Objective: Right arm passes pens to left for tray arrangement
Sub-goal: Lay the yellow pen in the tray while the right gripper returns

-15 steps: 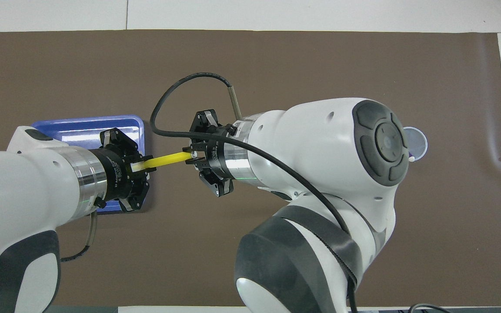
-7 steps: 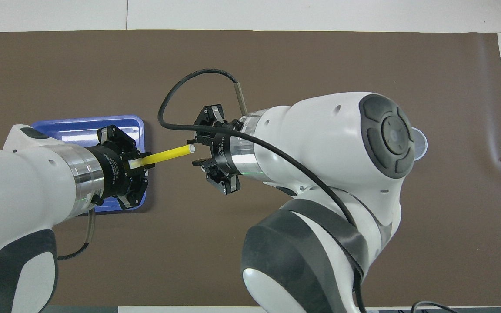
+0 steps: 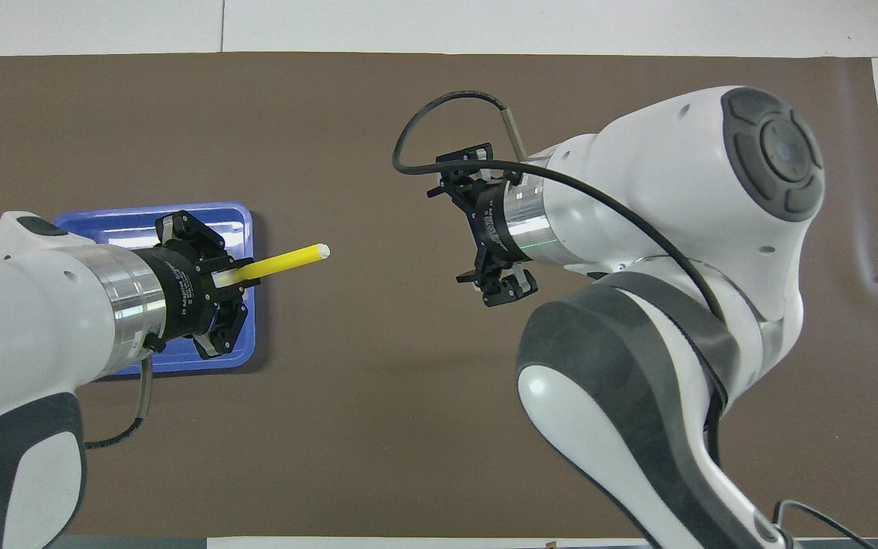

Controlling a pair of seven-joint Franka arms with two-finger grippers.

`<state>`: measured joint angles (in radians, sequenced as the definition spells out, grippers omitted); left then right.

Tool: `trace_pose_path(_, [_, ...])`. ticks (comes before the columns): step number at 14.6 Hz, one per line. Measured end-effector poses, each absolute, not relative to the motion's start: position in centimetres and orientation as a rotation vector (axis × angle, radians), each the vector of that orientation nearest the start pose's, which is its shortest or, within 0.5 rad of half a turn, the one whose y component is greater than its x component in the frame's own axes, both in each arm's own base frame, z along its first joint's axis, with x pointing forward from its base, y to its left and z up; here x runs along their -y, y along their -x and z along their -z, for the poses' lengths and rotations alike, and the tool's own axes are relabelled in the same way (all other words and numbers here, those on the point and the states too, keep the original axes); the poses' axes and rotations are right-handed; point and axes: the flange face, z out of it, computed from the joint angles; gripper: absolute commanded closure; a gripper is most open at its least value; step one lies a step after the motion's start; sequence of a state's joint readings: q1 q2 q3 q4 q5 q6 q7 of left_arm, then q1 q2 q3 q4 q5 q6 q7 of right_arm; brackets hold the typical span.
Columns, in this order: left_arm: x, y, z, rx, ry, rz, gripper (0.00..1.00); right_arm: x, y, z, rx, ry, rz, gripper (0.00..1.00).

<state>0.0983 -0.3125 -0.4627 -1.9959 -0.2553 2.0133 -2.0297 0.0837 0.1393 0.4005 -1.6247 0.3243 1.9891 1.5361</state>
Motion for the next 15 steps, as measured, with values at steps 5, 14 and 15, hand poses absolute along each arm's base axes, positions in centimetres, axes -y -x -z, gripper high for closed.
trace_pose_path(5, [13.1,-48.8,-59.5,-2.033,-1.991,-0.083,1.0,-20.6,-55.6,-51.9,-1.133,2.677,-0.137,0.0])
trace_pose_path(14, [-1.4,-51.8,-49.7,-1.534,-2.51,0.038,1.0,-4.7,-56.4,-45.2,-0.561,3.06,-0.075,0.06])
trace_pose_path(15, [-2.6,-52.0,-48.3,-1.421,-2.577,0.06,1.0,-3.9,-56.2,-44.4,-0.528,3.074,-0.062,0.09])
